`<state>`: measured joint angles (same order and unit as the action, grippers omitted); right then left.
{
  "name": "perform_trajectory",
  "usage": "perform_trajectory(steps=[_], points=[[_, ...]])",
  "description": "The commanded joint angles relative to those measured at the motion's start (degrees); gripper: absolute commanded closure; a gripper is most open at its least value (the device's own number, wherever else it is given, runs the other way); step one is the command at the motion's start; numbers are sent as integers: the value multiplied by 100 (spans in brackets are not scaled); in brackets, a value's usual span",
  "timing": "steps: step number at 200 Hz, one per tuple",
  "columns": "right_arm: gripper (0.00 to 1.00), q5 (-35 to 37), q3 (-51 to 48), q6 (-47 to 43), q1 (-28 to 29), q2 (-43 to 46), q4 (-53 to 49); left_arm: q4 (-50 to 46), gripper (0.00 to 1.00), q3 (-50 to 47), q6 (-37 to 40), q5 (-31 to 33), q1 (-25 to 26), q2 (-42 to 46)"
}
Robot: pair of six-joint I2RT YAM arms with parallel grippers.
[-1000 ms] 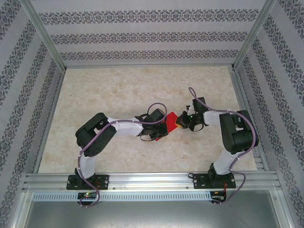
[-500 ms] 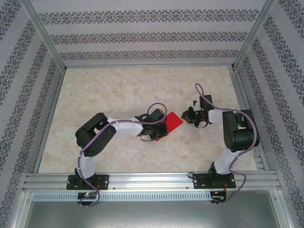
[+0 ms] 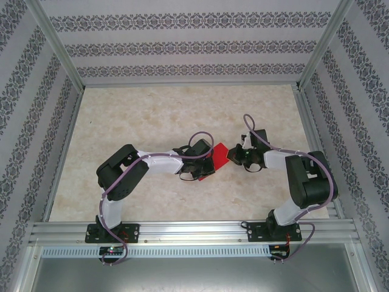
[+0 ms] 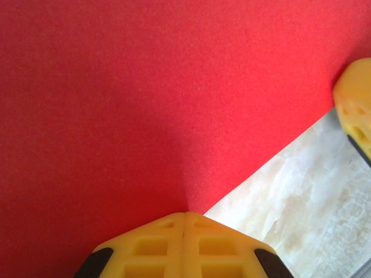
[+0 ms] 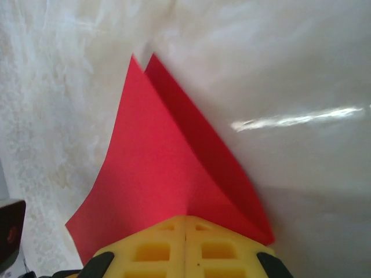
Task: Fold a paper plane with a square sheet of paper (pick it up from the middle)
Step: First fold in half a square sheet of paper at the center of the table.
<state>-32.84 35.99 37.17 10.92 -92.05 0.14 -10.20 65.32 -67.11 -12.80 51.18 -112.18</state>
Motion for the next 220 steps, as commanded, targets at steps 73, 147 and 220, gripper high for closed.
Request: perform_trajectory(steps=[73,147,220], points=[[100,84,228,-36,210,-647,-224,103,100,178,1352,-232,-63,171],[100,98,407,-8,201,-862,-219,1293,100,54,1418,-395,-215,-121],[100,94,499,-60,193,-1047,-321,1271,100,-65,1830,-434,-344,-364]])
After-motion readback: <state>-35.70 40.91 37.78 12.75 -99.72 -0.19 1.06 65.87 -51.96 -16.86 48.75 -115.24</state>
